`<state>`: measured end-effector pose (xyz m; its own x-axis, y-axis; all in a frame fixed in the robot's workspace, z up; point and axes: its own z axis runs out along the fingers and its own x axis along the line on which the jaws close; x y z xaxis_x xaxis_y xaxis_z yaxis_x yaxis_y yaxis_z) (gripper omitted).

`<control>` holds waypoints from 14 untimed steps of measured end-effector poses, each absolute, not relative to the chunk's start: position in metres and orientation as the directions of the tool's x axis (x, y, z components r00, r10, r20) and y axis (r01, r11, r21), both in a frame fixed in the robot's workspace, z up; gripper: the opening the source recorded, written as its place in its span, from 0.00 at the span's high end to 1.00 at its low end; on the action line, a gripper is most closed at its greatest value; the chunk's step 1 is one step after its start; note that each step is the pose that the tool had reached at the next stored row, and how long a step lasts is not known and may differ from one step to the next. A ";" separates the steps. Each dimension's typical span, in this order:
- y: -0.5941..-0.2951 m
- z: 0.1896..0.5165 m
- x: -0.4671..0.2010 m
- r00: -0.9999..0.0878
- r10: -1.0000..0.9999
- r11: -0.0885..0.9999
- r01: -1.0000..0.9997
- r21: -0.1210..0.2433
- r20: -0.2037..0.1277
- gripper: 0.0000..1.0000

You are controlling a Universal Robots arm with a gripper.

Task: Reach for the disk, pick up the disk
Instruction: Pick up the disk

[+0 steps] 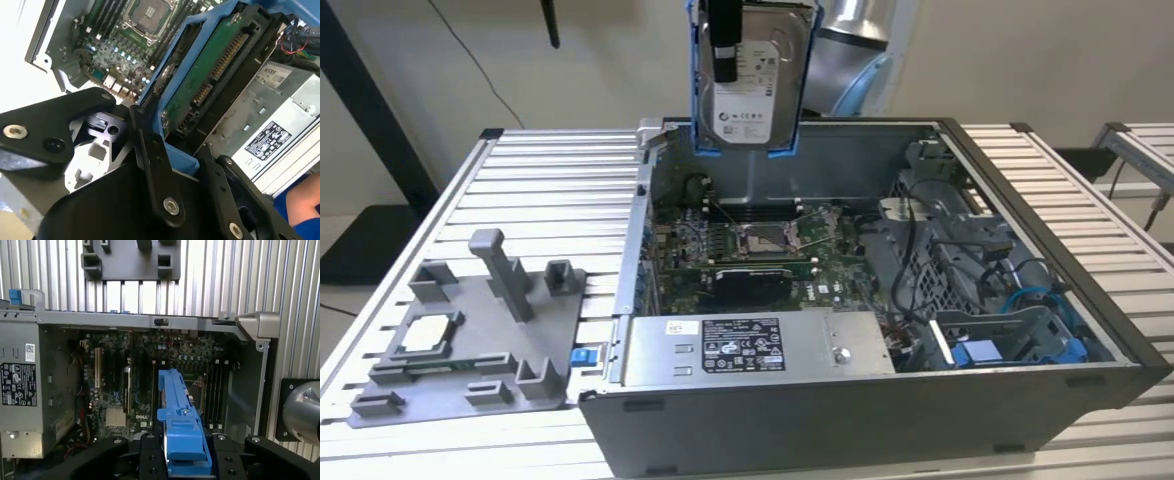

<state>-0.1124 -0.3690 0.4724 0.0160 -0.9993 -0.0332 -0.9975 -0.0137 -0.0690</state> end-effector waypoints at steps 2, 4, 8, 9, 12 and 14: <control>-0.369 0.474 -0.108 0.016 -0.999 -0.014 -0.998 -0.068 -0.033 1.00; -0.369 0.476 -0.102 0.016 -0.999 -0.014 -0.998 -0.067 -0.033 1.00; -0.369 0.479 -0.090 0.016 -0.999 -0.014 -0.998 -0.064 -0.033 1.00; -0.369 0.480 -0.087 0.016 -0.999 -0.014 -0.998 -0.063 -0.033 1.00; -0.369 0.482 -0.078 0.016 -0.999 -0.014 -0.998 -0.061 -0.033 1.00; -0.369 0.484 -0.070 0.016 -0.999 -0.014 -0.998 -0.059 -0.033 1.00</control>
